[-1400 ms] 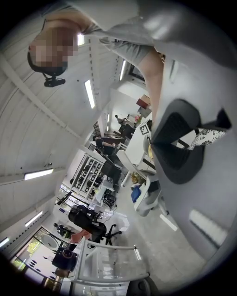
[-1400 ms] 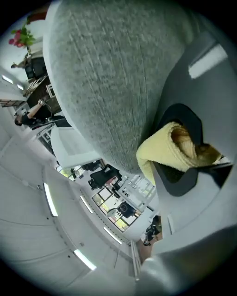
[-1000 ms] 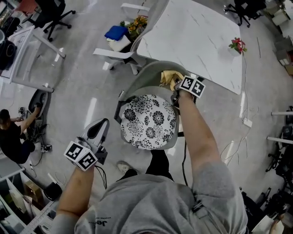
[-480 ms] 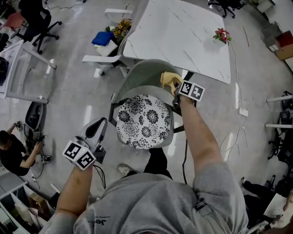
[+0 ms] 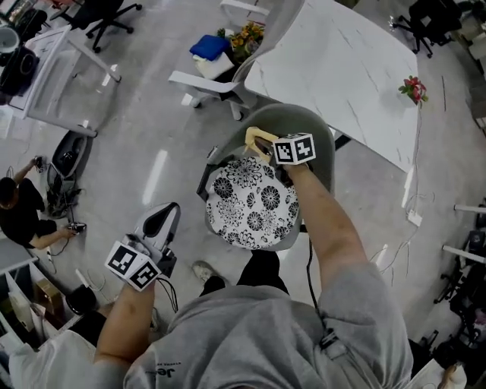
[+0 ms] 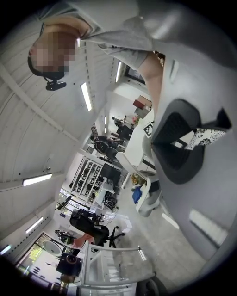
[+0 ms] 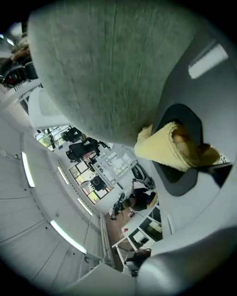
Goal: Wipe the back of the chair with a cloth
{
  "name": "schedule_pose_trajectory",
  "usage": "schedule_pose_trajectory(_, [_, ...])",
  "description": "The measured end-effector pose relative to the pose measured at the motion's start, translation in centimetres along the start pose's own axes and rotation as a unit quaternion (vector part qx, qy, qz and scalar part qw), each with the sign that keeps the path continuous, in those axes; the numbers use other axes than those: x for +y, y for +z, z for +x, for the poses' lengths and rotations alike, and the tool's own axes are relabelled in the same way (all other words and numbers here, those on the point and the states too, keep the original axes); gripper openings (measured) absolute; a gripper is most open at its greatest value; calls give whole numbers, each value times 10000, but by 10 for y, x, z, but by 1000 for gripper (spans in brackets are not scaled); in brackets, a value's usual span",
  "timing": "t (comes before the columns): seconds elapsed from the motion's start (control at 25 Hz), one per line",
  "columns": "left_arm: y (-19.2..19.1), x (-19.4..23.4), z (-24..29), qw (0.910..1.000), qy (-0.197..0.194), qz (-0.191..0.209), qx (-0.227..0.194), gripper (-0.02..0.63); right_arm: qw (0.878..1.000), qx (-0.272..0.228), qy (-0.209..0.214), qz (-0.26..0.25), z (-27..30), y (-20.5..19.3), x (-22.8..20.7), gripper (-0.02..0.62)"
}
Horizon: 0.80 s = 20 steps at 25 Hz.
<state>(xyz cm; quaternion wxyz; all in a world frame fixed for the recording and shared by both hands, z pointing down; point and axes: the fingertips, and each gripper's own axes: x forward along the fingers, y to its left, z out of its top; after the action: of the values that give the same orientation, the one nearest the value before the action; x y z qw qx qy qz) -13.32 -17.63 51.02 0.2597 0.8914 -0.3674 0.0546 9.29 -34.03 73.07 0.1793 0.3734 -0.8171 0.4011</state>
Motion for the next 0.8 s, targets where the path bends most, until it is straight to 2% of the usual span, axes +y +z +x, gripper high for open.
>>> schedule_pose_trajectory(0.16, [-4,14,-8,9994,312,-110,-49,58,9992,249,272,-143,41,4,11,54])
schedule_pose_trajectory(0.32, [-9,21,-5,9989,417,-216,-95,58,9984,265,406,-298,46,7,14,54])
schedule_pose_trajectory(0.52, [-9,14,-2,9993,308,-205,-110,58,9922,146,1204,-300,33,11,53,54])
schedule_pose_trajectory(0.8, [-10,15,2,9992,308,-247,-50,58,9979,-85,630,136,53,21,15,54])
